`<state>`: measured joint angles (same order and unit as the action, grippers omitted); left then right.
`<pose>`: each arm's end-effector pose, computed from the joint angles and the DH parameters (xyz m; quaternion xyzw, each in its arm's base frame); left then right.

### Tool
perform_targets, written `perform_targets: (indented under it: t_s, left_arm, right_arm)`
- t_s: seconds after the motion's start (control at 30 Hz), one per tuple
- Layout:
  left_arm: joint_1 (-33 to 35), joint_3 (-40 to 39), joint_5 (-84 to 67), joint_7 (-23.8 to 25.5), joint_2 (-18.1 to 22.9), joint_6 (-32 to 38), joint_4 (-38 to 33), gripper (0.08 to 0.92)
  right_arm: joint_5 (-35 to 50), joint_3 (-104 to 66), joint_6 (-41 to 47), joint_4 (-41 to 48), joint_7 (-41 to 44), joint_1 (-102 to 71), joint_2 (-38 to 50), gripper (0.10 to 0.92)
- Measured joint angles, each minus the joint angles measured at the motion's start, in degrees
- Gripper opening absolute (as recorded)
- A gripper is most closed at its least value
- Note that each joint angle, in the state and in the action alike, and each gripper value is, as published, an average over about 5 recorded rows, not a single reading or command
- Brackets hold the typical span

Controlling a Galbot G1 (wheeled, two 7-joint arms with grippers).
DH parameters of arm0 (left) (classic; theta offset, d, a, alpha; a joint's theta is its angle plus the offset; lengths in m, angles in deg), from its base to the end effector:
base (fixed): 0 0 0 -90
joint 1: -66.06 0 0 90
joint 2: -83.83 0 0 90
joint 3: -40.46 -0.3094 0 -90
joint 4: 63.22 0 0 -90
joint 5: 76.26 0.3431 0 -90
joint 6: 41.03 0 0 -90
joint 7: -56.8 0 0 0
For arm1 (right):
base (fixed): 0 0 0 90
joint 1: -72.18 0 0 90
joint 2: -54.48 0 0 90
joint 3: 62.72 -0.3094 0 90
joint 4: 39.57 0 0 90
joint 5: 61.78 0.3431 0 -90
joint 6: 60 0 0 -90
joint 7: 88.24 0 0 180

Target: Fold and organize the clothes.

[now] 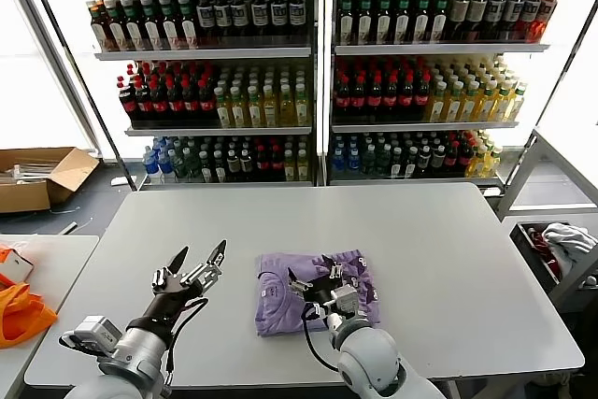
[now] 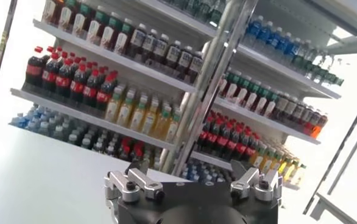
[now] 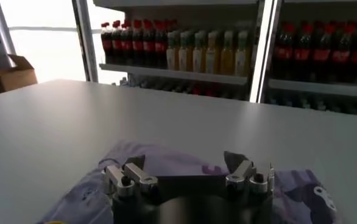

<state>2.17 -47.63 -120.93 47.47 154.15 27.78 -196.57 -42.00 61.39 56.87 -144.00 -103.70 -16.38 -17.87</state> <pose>0.1945 0.0327 -0.1697 -0.0963 -0.9719 0.1963 0.0868 0.2818 0.1097 -0.2629 0.1901 -0.9632 0.0492 0.1838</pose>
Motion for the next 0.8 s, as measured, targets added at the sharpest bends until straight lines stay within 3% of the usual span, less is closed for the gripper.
perform_targets:
  t_s: [0.37,0.8]
  left_arm:
    - [0.3,-1.82,-0.16,-0.03,2.39,-0.05,-0.66,0.823]
    - [0.99,0.23,-0.16,1.72,2.76,0.03,-2.2,0.823]
  right_arm:
    - [-2.82,-2.59,2.61,-2.08,-1.81,-4.85,-0.71,0.823]
    - [-1.82,-21.29,-7.97,-16.17,5.34,-13.73,4.38,0.823]
